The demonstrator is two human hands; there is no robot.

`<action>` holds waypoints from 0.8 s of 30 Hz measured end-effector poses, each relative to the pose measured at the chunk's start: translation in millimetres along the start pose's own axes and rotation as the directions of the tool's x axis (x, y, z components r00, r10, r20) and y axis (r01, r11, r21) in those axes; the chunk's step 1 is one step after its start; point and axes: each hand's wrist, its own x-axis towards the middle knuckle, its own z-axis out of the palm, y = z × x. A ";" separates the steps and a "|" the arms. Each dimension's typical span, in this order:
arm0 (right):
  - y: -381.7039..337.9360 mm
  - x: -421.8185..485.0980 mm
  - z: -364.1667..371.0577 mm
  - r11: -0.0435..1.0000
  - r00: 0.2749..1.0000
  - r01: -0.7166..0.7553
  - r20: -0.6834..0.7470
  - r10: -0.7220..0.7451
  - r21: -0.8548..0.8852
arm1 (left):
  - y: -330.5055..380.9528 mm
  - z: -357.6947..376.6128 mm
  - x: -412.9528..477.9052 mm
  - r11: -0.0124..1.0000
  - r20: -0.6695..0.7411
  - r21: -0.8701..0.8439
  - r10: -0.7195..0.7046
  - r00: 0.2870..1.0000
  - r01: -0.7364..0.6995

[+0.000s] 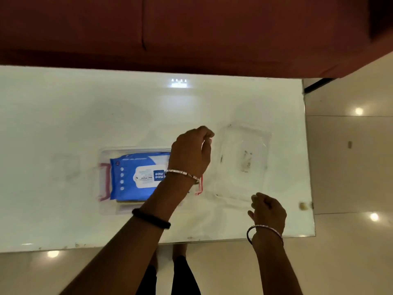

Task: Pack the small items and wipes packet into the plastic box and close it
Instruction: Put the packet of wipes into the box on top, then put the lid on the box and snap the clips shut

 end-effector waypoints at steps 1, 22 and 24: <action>4.6 8.0 -1.5 0.994 0.995 -0.098 0.005 0.098 0.056 | 3.0 7.6 10.5 0.999 0.032 0.040 0.008 0.999 -0.009; 22.7 38.7 9.8 0.737 0.857 -0.516 0.276 0.435 0.438 | 10.6 114.1 98.9 0.929 0.454 0.352 -0.067 0.888 -0.110; 24.7 37.7 4.8 0.738 0.894 -0.448 0.226 0.388 0.505 | 10.8 105.9 91.0 0.959 0.426 0.275 -0.055 0.903 -0.071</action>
